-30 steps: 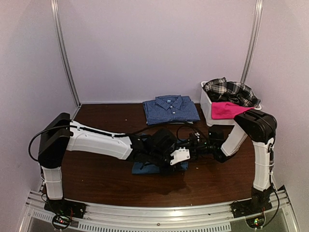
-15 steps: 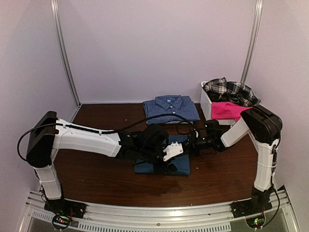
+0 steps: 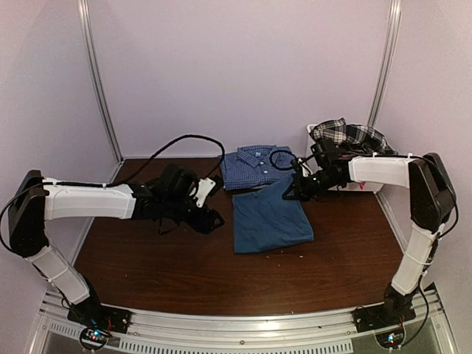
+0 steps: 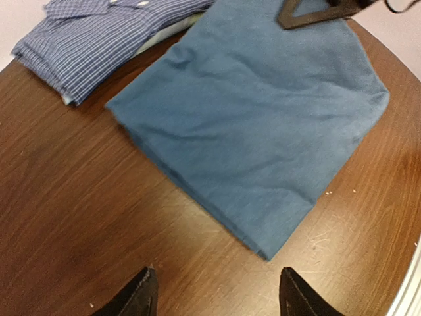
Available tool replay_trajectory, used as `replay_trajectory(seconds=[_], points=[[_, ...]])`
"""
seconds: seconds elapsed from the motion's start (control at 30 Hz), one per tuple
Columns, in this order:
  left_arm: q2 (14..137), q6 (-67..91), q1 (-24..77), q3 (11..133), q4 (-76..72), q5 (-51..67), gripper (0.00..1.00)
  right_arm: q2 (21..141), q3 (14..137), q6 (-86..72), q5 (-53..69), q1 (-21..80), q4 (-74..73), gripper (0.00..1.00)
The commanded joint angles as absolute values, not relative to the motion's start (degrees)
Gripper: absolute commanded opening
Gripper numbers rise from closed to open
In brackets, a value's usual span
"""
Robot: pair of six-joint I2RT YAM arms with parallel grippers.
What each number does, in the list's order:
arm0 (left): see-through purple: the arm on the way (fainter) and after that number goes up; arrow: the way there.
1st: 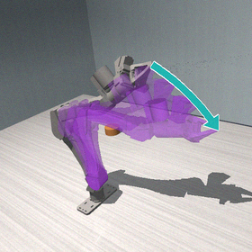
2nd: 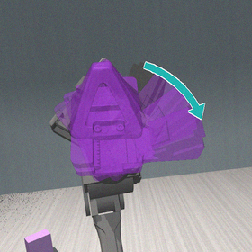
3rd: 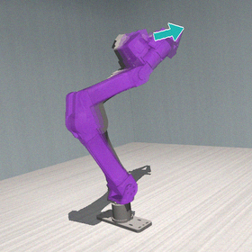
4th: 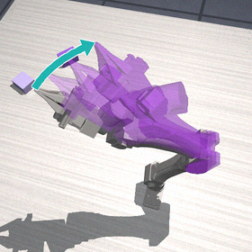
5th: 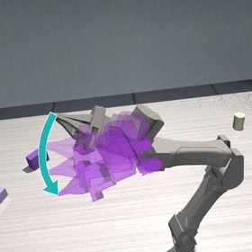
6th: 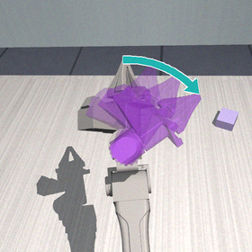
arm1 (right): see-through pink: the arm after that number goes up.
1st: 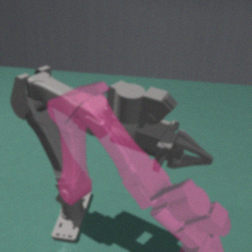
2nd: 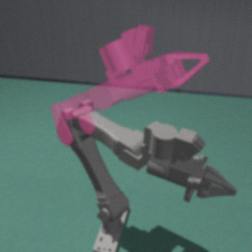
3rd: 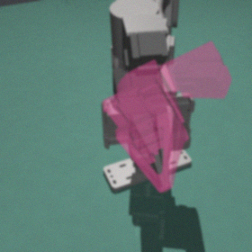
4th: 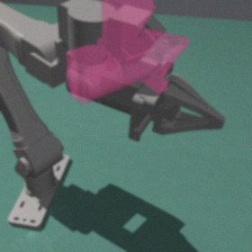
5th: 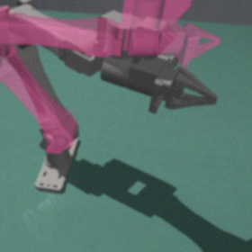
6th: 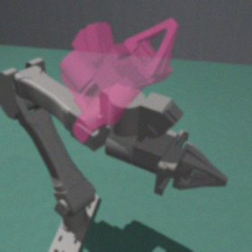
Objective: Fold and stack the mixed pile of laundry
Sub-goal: Turn over the square-folded T-shirt at the center of the board.
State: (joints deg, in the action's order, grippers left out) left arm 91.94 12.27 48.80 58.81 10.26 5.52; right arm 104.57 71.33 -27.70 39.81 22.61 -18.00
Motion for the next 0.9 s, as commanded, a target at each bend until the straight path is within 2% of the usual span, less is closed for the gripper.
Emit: replay_trajectory(seconds=[0.0,0.3,0.63,0.87], points=[[86.98,19.74,44.95,55.73,7.81,4.85,0.64,100.79,79.06,-16.69,29.57,22.19,-34.82,0.00],[85.90,18.37,42.20,55.23,9.85,3.69,0.65,94.46,84.54,-12.01,19.53,21.02,-50.65,0.00],[88.11,17.93,41.70,57.12,9.79,3.07,0.64,83.62,83.10,-9.60,13.59,12.06,-64.86,0.00],[89.33,18.16,41.57,58.23,9.83,2.06,0.64,79.05,87.98,-12.59,2.67,9.58,-76.26,0.00]])
